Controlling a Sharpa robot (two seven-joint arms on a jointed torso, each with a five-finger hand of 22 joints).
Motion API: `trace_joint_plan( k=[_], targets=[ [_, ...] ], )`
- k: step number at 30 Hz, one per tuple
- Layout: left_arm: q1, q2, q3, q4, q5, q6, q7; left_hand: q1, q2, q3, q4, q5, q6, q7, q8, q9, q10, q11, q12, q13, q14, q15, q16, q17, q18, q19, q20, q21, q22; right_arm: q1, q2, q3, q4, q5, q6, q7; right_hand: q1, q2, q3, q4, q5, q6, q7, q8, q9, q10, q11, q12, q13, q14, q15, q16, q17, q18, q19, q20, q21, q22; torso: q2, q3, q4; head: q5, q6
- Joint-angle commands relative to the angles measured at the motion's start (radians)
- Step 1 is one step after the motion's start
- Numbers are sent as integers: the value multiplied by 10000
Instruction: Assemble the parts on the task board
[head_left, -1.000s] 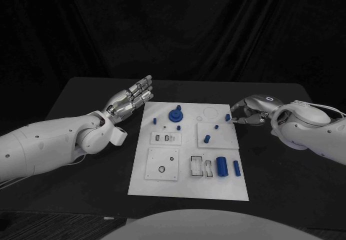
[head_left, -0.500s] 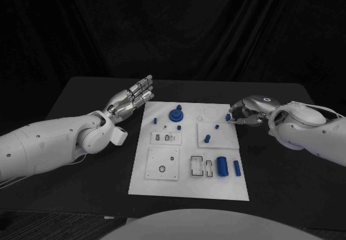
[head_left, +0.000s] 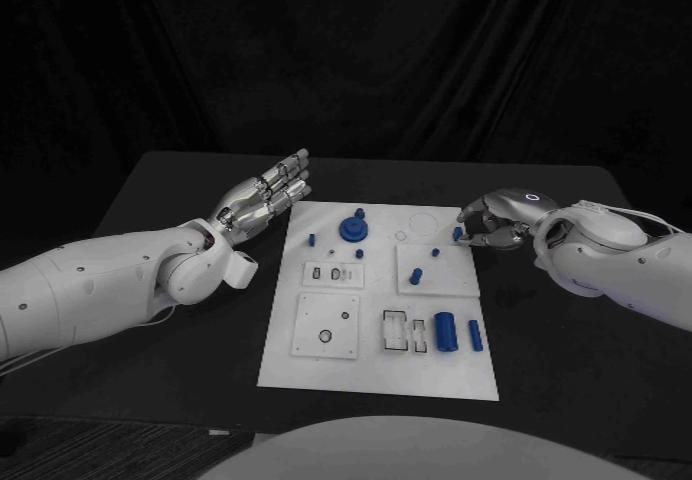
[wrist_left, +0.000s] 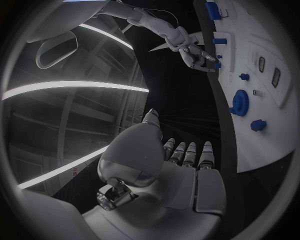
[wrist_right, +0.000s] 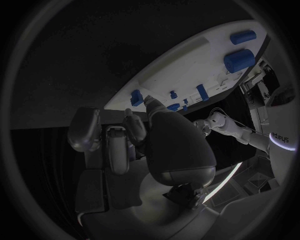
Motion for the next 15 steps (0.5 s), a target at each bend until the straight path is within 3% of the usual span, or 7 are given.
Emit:
trace_joint_plan(
  k=[1,15],
  targets=[
    [-13,27,7,-6,-1,178,394,-52,25,-20,40,-51,14,62,31,16,1,-49,-66,-9,-4,64,-36,-16,-17,10,-16,-33,-10,-35,25,8,-31,-14,-166,52,132,37,9,-83,-64,29,62,66,35,1141,2,4245,3845,870,76,-33,2128,-32,-55,11,-56,1552,0,-3,-16,-13,4],
    [-20,59,7,-38,-1,273,362,-91,58,-26,83,-54,36,91,37,20,1,-50,-66,-9,-4,74,-36,-16,-11,10,-1,-33,-10,-57,153,8,-128,-15,-211,144,286,55,12,-278,-89,229,77,355,536,1141,20,4245,3845,863,97,-32,2121,-23,-113,37,-55,1542,-3,0,-4,-15,-18]
  ],
)
